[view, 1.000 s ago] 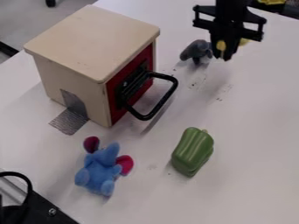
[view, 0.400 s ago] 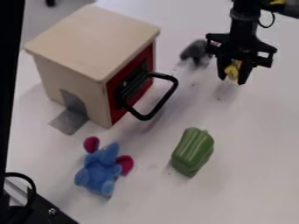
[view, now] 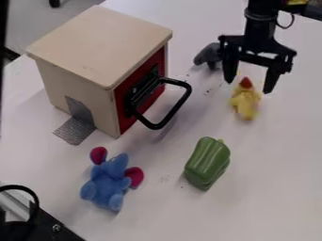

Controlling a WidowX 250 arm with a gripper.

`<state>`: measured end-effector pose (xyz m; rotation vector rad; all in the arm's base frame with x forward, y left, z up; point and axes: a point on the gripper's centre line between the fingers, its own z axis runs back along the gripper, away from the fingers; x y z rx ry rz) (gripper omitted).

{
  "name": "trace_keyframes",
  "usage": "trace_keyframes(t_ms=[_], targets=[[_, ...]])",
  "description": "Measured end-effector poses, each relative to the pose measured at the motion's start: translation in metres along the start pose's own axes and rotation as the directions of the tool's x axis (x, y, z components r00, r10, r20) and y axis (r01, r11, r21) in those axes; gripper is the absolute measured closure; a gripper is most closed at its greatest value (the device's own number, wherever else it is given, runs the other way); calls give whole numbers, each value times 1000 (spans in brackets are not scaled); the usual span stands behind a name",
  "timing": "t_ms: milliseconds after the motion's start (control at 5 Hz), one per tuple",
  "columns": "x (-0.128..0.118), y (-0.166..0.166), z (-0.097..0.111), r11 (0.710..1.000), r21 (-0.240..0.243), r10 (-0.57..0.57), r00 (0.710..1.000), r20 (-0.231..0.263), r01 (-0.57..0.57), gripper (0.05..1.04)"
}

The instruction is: Move the yellow object to the upper middle of the table

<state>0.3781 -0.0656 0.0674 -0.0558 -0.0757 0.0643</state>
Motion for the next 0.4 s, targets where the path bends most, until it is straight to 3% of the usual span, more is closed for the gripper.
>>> trace_keyframes(t_ms=[200, 400], targets=[[-14, 0, 30, 1000, -16, 1, 1000, 26, -1, 85], [-32, 1, 47, 999, -43, 11, 999, 41, -9, 85]])
